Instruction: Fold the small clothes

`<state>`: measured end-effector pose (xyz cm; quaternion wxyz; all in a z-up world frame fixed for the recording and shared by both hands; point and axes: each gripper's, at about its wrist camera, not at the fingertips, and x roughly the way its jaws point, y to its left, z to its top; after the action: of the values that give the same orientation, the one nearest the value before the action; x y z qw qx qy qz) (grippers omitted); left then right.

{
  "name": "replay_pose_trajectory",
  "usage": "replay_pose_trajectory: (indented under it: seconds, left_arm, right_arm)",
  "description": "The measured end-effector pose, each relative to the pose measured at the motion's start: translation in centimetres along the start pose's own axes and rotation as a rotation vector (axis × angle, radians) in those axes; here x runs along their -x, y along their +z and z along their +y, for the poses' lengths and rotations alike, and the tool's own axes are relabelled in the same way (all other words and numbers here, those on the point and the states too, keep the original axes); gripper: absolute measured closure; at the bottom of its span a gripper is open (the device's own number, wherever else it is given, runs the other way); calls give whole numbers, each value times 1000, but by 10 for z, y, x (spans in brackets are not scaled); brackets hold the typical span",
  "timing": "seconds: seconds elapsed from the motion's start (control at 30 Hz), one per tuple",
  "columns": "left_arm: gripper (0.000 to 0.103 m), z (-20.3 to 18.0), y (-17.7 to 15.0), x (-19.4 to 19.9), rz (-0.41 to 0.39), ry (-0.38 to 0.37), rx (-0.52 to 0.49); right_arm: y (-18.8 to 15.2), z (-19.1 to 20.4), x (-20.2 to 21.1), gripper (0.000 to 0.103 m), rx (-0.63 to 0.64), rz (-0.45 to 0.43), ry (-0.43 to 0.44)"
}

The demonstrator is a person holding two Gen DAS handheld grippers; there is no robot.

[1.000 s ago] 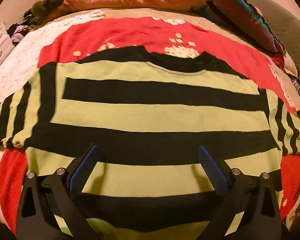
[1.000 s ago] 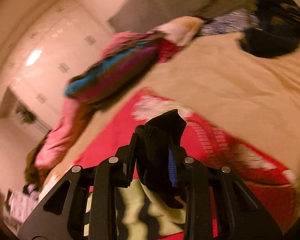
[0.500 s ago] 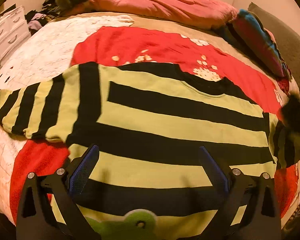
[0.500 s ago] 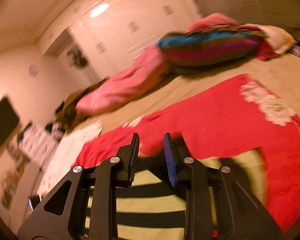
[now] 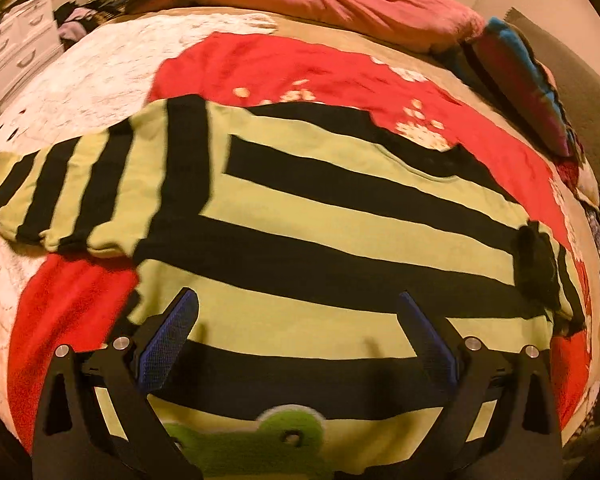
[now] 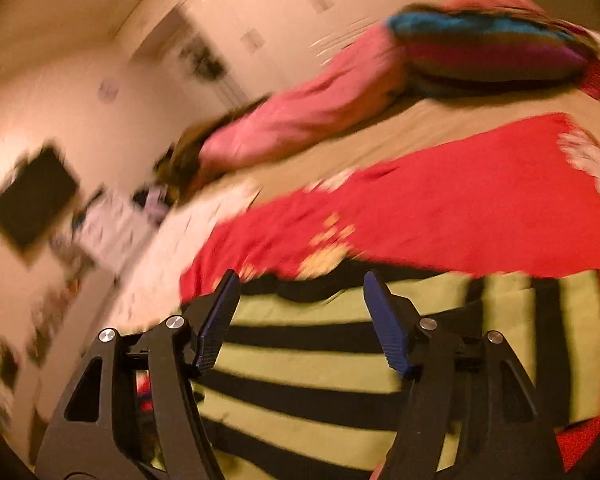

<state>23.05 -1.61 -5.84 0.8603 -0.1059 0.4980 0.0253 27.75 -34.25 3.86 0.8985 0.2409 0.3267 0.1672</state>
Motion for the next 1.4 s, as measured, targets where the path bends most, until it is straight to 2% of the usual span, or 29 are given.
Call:
replay_pose_trajectory:
  seconds: [0.07, 0.1, 0.2, 0.27, 0.4, 0.47, 0.6, 0.7, 0.8, 0.83, 0.87, 0.9, 0.93, 0.97, 1.03, 1.13, 1.27, 1.4]
  left_arm:
    - [4, -11, -2, -4, 19, -20, -19]
    - [4, -16, -2, -6, 27, -27, -24]
    - [4, -39, 1, -9, 28, -76, -45]
    - [4, -59, 5, -15, 42, -126, -57]
    - [4, -123, 17, -28, 62, -296, -120]
    - [5, -152, 21, -40, 83, -314, -145]
    - [5, -204, 33, -79, 180, -402, -135]
    - [5, -225, 31, -107, 254, -407, -102]
    - [7, -239, 31, -115, 224, -375, -108]
    - [34, -244, 31, -115, 216, -376, -121]
    - [71, -248, 31, -113, 211, -380, -134]
    - [71, -253, 31, -110, 213, -386, -142]
    - [76, -254, 32, -106, 206, -389, -148]
    - [86, -255, 32, -103, 198, -399, -160]
    - [89, -251, 34, -91, 176, -427, -169]
    - [90, -231, 46, -62, 118, -439, -170]
    - [90, -190, 68, -12, -22, -368, -209]
    - [90, -127, 84, 11, -46, -290, -130]
  right_arm:
    - [8, -35, 20, 41, -60, -45, -85]
    - [10, -56, 29, 41, -92, -52, -157]
    - [9, -99, 40, 41, -148, -36, -290]
    - [6, -121, 46, 41, -190, -33, -338]
    - [-4, -149, 45, 41, -251, 3, -335]
    - [-7, -154, 41, 41, -256, 26, -340]
    - [-11, -147, 27, 40, -219, 71, -334]
    - [-10, -145, 24, 38, -194, 86, -366]
    - [-10, -147, 23, 34, -187, 90, -371]
    - [-10, -149, 23, 33, -195, 86, -372]
    - [-10, -152, 23, 33, -205, 84, -370]
    - [-10, -153, 23, 33, -212, 86, -369]
    - [-10, -155, 22, 33, -222, 89, -370]
    - [-10, -155, 22, 33, -224, 90, -371]
    - [-10, -153, 23, 33, -219, 85, -367]
    - [-6, -147, 27, 33, -209, 57, -360]
    - [0, -136, 33, 33, -196, 20, -333]
    - [1, -126, 28, 33, -170, 30, -328]
